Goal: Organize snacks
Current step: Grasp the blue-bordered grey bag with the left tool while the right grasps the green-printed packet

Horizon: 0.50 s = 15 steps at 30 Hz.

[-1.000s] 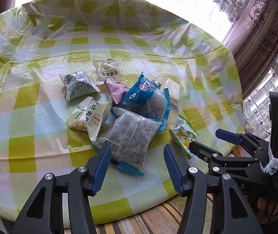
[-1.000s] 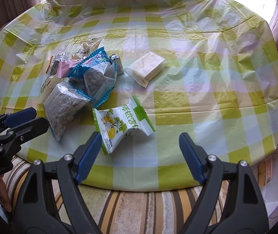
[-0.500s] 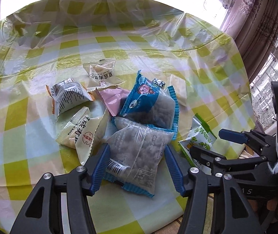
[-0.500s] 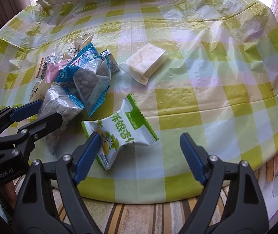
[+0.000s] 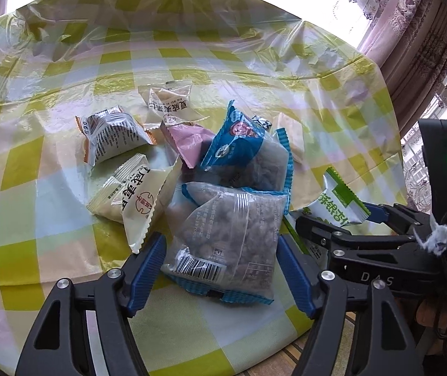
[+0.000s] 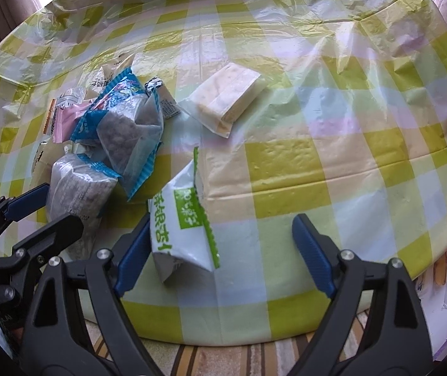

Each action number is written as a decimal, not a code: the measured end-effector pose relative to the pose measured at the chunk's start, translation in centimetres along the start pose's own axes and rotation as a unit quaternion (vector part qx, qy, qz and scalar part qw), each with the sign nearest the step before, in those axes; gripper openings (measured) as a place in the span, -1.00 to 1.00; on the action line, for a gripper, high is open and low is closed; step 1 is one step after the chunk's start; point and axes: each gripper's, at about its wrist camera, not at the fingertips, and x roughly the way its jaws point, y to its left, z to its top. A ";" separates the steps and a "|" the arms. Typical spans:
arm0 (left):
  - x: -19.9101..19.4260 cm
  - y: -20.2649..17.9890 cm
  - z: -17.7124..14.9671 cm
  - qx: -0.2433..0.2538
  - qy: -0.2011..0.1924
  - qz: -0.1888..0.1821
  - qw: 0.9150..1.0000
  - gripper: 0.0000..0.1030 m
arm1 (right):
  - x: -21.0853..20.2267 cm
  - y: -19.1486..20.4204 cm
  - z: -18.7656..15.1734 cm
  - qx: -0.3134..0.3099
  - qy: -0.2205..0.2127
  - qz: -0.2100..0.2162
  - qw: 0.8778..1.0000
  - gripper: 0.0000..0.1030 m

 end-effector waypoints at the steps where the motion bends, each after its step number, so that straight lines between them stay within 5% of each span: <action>1: 0.3 0.0 0.0 -0.001 0.005 -0.001 1.000 0.42 | 0.0 0.2 0.1 -0.004 -0.002 0.000 1.000 0.68; 8: 0.3 -0.5 0.0 0.003 -0.003 0.008 1.000 0.25 | 0.0 1.4 0.5 -0.028 -0.016 0.005 0.999 0.36; 13: -0.1 -1.0 -0.2 0.004 -0.004 0.015 1.000 0.02 | -0.2 2.5 0.3 -0.053 -0.022 0.014 0.998 -0.31; 15: -0.5 -1.4 -0.4 0.004 -0.009 0.018 1.000 -0.08 | -0.3 2.5 0.2 -0.056 -0.023 0.012 0.998 -0.35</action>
